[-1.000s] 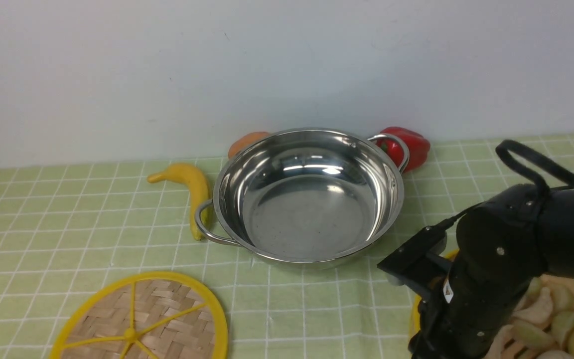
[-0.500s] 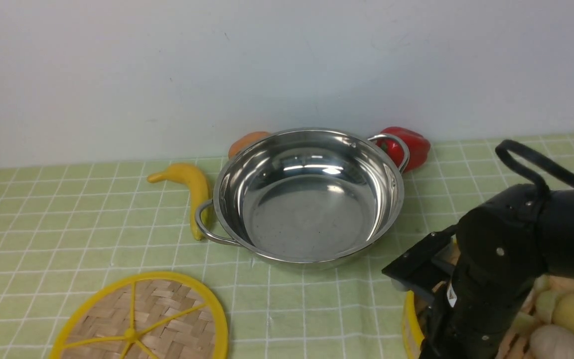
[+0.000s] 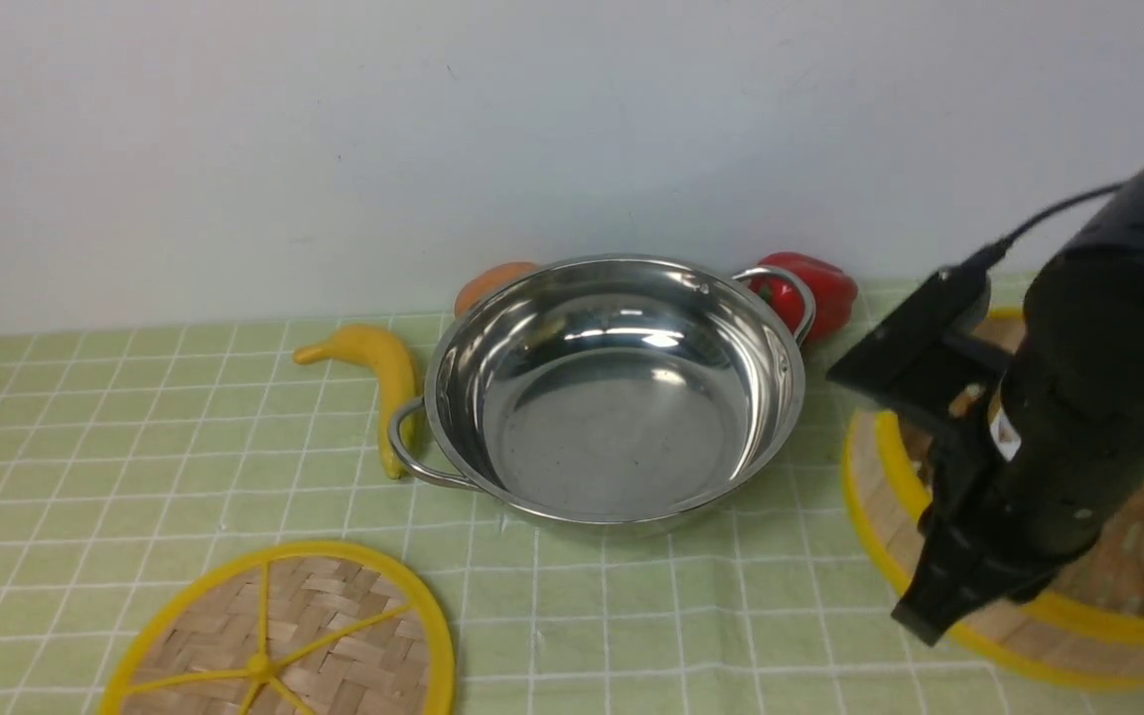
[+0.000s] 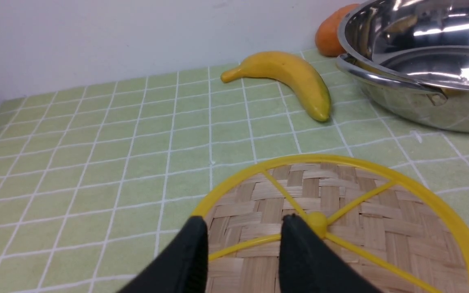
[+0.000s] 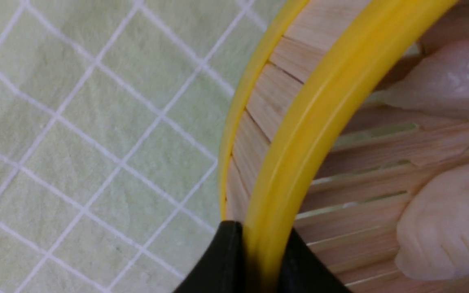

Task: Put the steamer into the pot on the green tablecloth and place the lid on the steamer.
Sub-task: 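Reach for and grasp the rim of the bamboo steamer holding the buns with the right gripper, then place the bamboo steamer basket of food into the steel pot with the right gripper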

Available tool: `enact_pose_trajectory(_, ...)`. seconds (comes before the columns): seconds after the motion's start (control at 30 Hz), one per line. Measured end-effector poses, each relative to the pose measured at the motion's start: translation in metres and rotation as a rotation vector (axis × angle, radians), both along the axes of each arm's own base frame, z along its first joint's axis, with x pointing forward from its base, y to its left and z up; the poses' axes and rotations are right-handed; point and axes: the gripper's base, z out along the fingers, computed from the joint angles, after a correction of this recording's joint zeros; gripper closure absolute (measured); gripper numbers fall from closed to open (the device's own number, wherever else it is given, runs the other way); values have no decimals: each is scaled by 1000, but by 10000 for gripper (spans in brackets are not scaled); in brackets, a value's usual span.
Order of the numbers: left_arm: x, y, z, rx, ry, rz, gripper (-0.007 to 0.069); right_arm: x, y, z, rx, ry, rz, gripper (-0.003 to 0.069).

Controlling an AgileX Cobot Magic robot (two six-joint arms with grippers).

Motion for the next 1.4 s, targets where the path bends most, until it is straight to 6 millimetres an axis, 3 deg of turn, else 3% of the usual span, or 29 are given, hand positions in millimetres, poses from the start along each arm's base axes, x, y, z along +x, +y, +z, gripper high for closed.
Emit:
enact_pose_trajectory(0.2,0,0,0,0,0,0,382,23,17,36,34,-107,124,559)
enact_pose_trajectory(0.33,0,0,0,0,0,0,382,39,30,41,23,-129,196,559)
enact_pose_trajectory(0.5,0,0,0,0,0,0,382,58,60,37,-6,-140,335,559)
enact_pose_trajectory(0.6,0,0,0,0,0,0,382,69,96,28,-34,-163,461,559)
enact_pose_trajectory(0.9,0,0,0,0,0,0,382,85,149,-4,-114,-198,619,559)
enact_pose_trajectory(1.17,0,0,0,0,0,0,382,98,161,-54,-176,-126,658,559)
enact_pose_trajectory(1.4,0,0,0,0,0,0,382,103,166,-80,-200,-93,671,559)
